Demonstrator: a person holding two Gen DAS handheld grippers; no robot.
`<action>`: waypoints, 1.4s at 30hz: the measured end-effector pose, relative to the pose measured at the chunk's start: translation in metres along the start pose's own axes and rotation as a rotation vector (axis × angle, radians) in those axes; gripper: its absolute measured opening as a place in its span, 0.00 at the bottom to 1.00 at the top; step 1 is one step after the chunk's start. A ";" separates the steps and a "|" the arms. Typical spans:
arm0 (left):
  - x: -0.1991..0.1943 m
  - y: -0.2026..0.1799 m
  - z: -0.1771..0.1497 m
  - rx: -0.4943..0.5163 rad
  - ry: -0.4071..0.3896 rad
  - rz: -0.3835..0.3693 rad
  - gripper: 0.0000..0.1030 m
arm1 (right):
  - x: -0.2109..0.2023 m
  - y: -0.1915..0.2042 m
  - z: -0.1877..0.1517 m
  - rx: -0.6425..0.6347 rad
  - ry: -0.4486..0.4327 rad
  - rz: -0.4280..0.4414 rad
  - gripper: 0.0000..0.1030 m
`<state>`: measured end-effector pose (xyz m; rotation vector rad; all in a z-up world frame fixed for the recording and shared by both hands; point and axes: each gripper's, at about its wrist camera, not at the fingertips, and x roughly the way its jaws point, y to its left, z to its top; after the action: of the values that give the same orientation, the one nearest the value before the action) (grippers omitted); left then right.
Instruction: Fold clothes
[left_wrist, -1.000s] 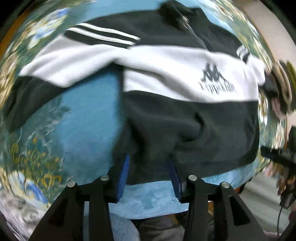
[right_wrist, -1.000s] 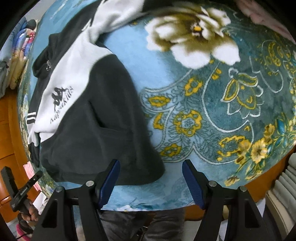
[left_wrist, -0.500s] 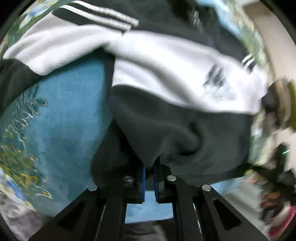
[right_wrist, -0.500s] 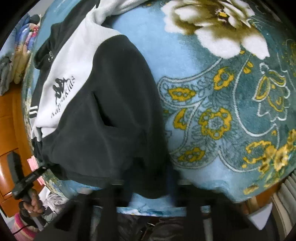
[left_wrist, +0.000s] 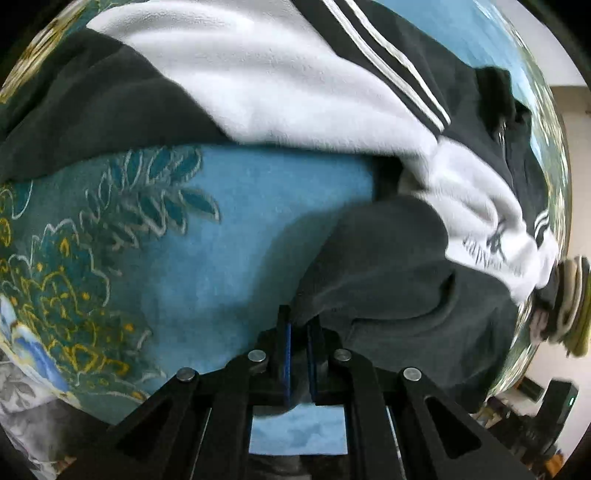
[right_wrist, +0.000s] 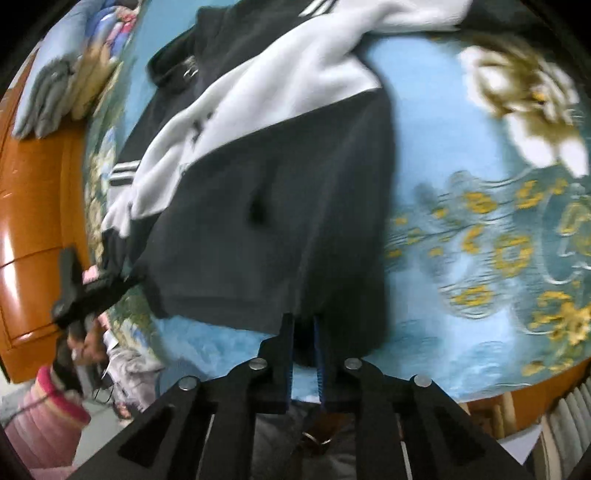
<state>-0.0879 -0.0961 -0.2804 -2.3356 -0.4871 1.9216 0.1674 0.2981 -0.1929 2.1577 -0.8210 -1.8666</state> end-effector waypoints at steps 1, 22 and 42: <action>-0.001 -0.003 0.003 0.012 -0.004 0.006 0.07 | -0.003 -0.003 -0.002 0.001 -0.013 0.004 0.31; 0.022 -0.062 -0.001 0.253 0.030 0.076 0.53 | 0.028 -0.066 0.009 0.228 -0.045 -0.055 0.56; 0.075 -0.095 -0.068 0.070 0.240 -0.082 0.07 | -0.032 -0.130 -0.007 0.231 0.002 -0.279 0.10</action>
<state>-0.0278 0.0251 -0.3121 -2.4170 -0.4762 1.5699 0.2095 0.4217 -0.2252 2.5289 -0.8058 -1.9798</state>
